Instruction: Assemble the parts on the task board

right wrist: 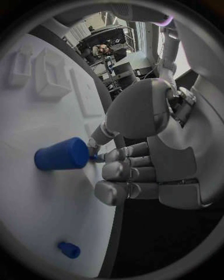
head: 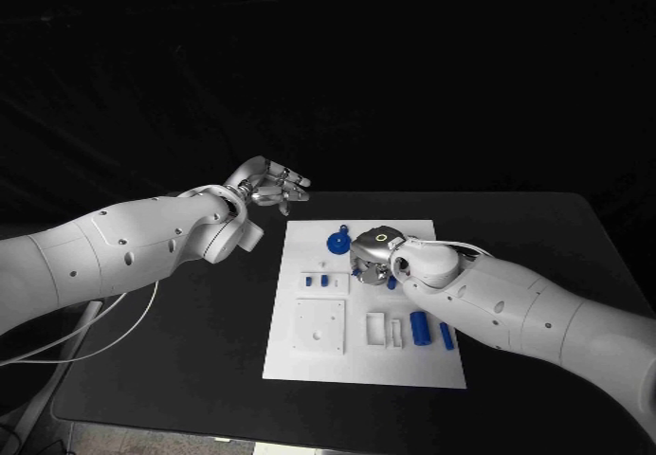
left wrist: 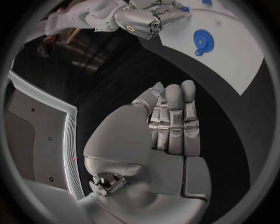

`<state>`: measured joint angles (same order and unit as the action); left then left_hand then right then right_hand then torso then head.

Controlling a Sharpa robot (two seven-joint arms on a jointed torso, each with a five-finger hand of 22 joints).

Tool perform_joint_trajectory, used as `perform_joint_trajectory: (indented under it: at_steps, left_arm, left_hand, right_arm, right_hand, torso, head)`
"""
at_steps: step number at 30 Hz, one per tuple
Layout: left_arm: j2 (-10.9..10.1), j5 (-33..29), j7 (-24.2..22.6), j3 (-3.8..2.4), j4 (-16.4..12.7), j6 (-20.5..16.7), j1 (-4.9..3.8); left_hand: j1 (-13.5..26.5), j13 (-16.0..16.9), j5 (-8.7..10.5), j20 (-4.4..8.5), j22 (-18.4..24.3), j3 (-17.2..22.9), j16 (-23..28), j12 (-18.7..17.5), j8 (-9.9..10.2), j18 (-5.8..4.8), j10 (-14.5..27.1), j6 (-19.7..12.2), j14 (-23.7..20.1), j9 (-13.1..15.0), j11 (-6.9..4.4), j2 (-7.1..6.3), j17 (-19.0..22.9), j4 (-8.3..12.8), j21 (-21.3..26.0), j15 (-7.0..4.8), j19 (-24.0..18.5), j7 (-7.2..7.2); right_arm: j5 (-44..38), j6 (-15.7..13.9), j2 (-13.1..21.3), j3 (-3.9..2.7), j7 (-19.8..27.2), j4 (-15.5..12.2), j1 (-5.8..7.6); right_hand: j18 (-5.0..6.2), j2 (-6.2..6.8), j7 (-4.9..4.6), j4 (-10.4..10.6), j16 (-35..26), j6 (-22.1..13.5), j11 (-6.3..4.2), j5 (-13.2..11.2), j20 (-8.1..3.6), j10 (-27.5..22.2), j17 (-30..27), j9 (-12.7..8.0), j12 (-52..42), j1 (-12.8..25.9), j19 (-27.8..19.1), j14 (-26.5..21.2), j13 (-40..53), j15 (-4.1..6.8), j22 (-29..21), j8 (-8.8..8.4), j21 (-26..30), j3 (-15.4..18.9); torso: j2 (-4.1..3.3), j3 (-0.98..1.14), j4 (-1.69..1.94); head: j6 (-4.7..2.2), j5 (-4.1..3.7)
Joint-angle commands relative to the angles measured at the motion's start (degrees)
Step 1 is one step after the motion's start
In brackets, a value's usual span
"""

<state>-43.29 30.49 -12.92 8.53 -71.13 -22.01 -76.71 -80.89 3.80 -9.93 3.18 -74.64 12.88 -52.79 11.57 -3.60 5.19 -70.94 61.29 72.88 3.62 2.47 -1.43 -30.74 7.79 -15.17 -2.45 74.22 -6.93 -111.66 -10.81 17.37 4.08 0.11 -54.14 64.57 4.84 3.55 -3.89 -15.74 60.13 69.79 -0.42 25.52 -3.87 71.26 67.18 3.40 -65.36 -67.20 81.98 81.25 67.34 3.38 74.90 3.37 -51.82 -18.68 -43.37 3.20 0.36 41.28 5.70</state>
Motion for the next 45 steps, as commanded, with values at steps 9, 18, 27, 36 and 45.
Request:
perform_joint_trajectory:
  at_steps: [9, 18, 27, 36, 45]
  left_arm:
    - [-0.38, 0.18, 0.36, -0.01, -0.63, 0.53, -0.11]
    - [-0.68, -0.06, 1.39, 0.04, -1.34, 1.90, -0.10]
    - [-0.80, -1.72, 3.01, 0.16, -1.99, 2.92, -0.08]
    - [-0.99, -8.18, 5.53, 0.82, -2.76, 3.83, -0.05]
    - [-0.55, -20.93, 7.89, 2.04, -4.19, 2.72, -0.02]
  left_hand:
    - [-0.16, -0.03, -0.34, 0.03, -0.32, 0.34, 0.47, 0.28, 0.00, 0.54, 0.44, -0.54, -0.56, 0.01, 0.07, -0.19, 0.01, 0.23, 0.37, 0.52, -0.01, -0.17]
    - [1.01, -0.22, 0.01, -0.48, -0.04, 1.08, 3.14, -4.55, -0.03, 0.81, -0.57, -0.05, -0.96, 0.04, 0.64, -0.61, 1.54, -0.77, 1.36, 0.97, -0.14, -0.08]
    - [2.46, -0.32, 0.67, -0.98, 2.48, 2.90, 11.95, -8.01, -0.05, 1.03, -1.54, -0.14, 0.73, 0.05, 0.99, -2.31, 5.15, -2.73, 4.01, 1.31, 0.22, -0.12]
    - [3.10, -0.30, 1.38, -0.93, 6.24, 2.72, 19.03, -8.01, -0.07, 1.04, -1.09, -0.18, 4.50, 0.06, 1.18, -3.36, 6.14, -5.37, 6.14, 1.26, 2.47, -0.06]
    - [3.10, -0.40, 2.51, -0.97, 8.52, 2.53, 23.82, -8.22, -0.06, 1.36, 1.05, -0.47, 7.64, 0.05, 1.69, -4.46, 5.64, -6.21, 6.70, 1.30, 3.98, -0.19]
  right_arm:
    - [-0.33, -1.90, 1.90, 0.69, -2.26, -2.01, -1.10]
    - [0.88, -3.61, 3.06, -0.29, -3.04, -4.57, -0.95]
    - [1.86, -4.91, 4.31, -2.75, -4.20, -7.26, -0.93]
    - [3.18, -5.82, 5.96, -6.04, -5.13, -10.11, -0.94]
    - [4.13, -7.04, 6.94, -9.75, -6.44, -12.82, -1.34]
  right_hand:
    - [0.22, 0.58, 0.13, 0.47, -0.47, 0.54, -0.53, -1.15, -0.46, 0.07, -0.06, 0.31, 0.54, 0.42, 0.43, 0.27, -0.18, 0.50, 6.05, 0.19, -0.44, -1.55]
    - [0.16, 1.00, 0.17, 0.94, -0.52, 0.67, -0.61, -1.45, -0.59, 0.14, -0.01, 0.31, 0.62, 0.29, 0.52, 0.33, -0.18, 0.58, 6.10, 0.19, -0.67, -2.09]
    - [0.13, 1.28, 0.17, 1.57, -0.76, 0.58, -0.64, -1.82, -0.68, 0.10, -0.06, 0.30, 0.70, 0.09, 0.54, 0.27, -0.18, 0.65, 6.11, 0.19, -0.66, -2.22]
    - [0.07, 1.72, 0.19, 2.30, -0.88, 0.61, -0.66, -2.22, -0.79, 0.10, -0.01, 0.31, 0.80, -0.32, 0.59, 0.27, -0.20, 0.70, 6.15, 0.19, -0.71, -2.37]
    - [-0.03, 1.99, 0.21, 2.96, -1.00, 0.57, -0.72, -2.33, -0.95, 0.07, 0.01, 0.30, 0.88, -0.60, 0.63, 0.29, -0.22, 0.78, 6.13, 0.18, -0.60, -2.35]
  torso:
    - [0.05, -0.01, -0.04]
    - [0.04, 0.05, -0.04]
    - [0.03, 0.03, -0.12]
    - [0.10, 0.04, -0.16]
    - [0.23, 0.03, -0.17]
  head:
    - [-0.31, -0.04]
    - [-0.56, -0.22]
    - [-0.86, -0.43]
    - [-1.44, -0.53]
    - [-2.23, -0.74]
